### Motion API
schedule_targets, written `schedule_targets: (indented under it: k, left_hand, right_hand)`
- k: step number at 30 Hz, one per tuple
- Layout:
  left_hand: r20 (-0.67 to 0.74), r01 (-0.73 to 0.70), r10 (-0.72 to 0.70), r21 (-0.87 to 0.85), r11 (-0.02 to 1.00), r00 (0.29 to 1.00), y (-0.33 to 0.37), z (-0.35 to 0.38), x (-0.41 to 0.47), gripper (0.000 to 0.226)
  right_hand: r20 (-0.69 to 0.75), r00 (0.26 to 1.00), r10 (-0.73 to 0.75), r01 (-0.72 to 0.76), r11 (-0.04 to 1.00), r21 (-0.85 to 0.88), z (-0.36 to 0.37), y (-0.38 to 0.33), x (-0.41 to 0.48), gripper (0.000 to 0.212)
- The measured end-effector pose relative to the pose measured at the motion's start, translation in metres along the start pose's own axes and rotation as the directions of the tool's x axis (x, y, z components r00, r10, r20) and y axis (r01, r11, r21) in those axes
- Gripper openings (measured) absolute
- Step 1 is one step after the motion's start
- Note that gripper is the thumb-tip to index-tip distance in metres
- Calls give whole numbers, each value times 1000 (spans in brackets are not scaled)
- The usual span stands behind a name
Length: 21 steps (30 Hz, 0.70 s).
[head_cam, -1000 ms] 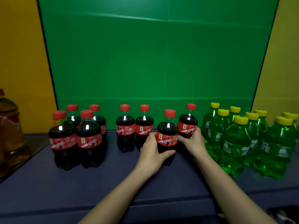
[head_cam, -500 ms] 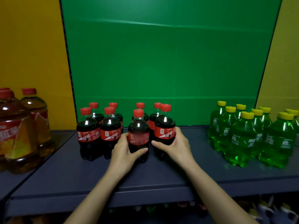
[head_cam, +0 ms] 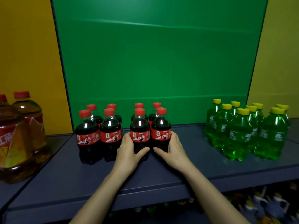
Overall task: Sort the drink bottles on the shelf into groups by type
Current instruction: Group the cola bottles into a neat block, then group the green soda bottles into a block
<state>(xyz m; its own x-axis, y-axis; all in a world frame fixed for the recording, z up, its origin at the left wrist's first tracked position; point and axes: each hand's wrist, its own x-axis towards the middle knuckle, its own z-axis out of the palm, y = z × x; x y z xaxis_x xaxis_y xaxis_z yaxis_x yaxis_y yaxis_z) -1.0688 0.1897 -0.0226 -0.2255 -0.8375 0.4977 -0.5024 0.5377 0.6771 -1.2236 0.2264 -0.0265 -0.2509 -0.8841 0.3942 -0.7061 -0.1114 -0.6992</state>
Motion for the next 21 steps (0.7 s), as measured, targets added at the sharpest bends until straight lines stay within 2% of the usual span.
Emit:
schedule_targets:
  k: [9,12,16,18,21]
  left_hand:
    - [-3,-27,27,33,999,1000,1,3,0,73]
    - [-82,-52,60,87,995,995,14,-2,-14,76]
    - [-315,-223,262,157,962,912,42,3,-37,53]
    - [-305,-343,369,139,929,878,61,18,-43,35]
    - [-200,-456,449,10,890,871,89,49,-45,19]
  right_hand:
    - [-28,999,25,-24,1000,19,-5,0,-8,73]
    - [-68,997,27,-25,999,24,-24,5,-18,65]
    - [-195,980,-27,43,996,76,-63,15,-39,30]
    - [-255,966,-42,66,994,86,-87,22,-51,21]
    - [-332,943,-26,60,994,93,-125,38,-67,16]
